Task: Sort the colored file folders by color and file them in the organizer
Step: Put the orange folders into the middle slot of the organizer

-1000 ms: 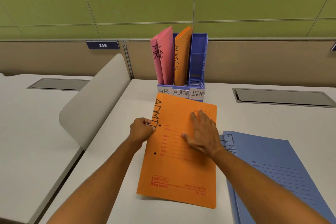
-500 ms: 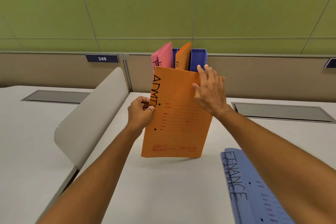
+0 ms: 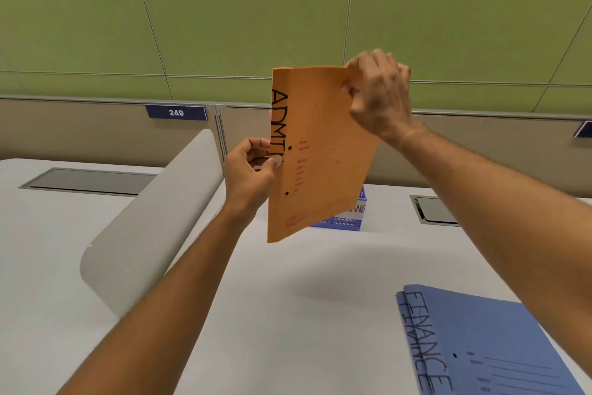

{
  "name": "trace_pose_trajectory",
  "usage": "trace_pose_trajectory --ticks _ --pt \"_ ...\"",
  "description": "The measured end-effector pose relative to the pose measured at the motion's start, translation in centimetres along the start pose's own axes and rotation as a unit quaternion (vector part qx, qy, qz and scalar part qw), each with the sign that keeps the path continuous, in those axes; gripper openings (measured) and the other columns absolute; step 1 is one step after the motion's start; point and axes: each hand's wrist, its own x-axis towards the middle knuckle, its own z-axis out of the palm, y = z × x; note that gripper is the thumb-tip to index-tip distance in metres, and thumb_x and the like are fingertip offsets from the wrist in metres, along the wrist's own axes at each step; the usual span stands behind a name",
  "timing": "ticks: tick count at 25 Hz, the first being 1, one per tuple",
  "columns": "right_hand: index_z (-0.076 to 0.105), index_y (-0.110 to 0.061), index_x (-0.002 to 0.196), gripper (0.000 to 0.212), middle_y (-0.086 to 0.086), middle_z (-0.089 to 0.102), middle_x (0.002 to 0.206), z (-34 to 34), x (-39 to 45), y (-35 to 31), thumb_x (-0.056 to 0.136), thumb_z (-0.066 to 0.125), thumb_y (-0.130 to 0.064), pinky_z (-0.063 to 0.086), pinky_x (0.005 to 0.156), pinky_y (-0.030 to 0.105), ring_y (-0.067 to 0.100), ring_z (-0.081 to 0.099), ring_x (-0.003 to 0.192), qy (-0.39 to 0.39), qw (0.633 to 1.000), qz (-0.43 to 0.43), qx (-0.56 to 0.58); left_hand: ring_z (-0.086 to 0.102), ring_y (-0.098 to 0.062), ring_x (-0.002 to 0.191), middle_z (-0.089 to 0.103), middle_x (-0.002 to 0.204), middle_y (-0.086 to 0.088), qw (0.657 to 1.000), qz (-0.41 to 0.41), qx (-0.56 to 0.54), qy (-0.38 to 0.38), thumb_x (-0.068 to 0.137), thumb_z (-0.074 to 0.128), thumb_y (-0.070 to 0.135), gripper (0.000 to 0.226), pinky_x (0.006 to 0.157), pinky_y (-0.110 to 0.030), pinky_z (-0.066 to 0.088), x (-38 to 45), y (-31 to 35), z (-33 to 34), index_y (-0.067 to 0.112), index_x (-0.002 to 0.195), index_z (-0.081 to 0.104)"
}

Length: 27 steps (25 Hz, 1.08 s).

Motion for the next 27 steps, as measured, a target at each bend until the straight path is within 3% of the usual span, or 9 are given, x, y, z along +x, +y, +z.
trace_pose_trajectory --ticks 6,10,15,21,27 --pt "0.059 -0.011 0.105 0.024 0.01 0.06 0.107 1.1 4.1 -0.4 0.082 0.054 -0.016 0.03 0.079 0.034 0.027 0.053 0.099 0.011 0.999 -0.032 0.013 0.067 -0.009 0.082 0.069 0.09 0.007 0.998 0.06 0.019 0.016 0.081 0.074 0.011 0.025 0.071 -0.019 0.055 2.0 0.0 0.6 0.03 0.084 0.057" --pt "0.058 -0.006 0.103 0.022 0.013 0.06 0.105 3.0 5.8 0.0 0.082 0.052 -0.007 0.036 0.075 0.03 0.027 0.054 0.096 0.01 0.998 -0.04 0.048 0.064 0.006 0.075 0.068 0.087 0.009 0.996 0.082 0.035 0.021 0.079 0.076 0.011 0.021 0.065 -0.01 0.052 3.2 -1.0 1.8 0.022 0.089 0.061" --pt "0.058 -0.005 0.101 0.02 0.013 0.061 0.103 6.0 7.3 1.4 0.083 0.051 0.0 0.034 0.067 0.028 0.027 0.055 0.091 -0.014 0.998 -0.035 0.055 0.061 0.011 0.071 0.064 0.08 0.014 0.993 0.107 0.053 -0.002 0.076 0.079 0.011 0.023 0.066 -0.005 0.049 4.9 -2.5 4.1 0.018 0.091 0.063" --pt "0.058 -0.004 0.103 0.019 0.015 0.061 0.105 8.7 8.9 3.3 0.085 0.05 0.0 0.03 0.066 0.028 0.028 0.055 0.092 -0.028 0.998 -0.043 0.028 0.06 0.002 0.071 0.064 0.082 0.004 0.99 0.129 0.063 0.001 0.074 0.08 0.007 0.023 0.069 -0.011 0.053 7.6 -4.5 6.7 0.012 0.089 0.063" --pt "0.057 -0.005 0.109 0.022 0.015 0.059 0.112 10.5 10.0 5.1 0.089 0.049 -0.003 0.031 0.068 0.026 0.027 0.054 0.098 -0.033 0.999 -0.036 0.003 0.062 -0.005 0.072 0.064 0.083 0.004 0.99 0.129 0.06 0.007 0.073 0.08 0.007 0.023 0.07 -0.008 0.051 10.0 -5.9 9.0 0.007 0.09 0.064"
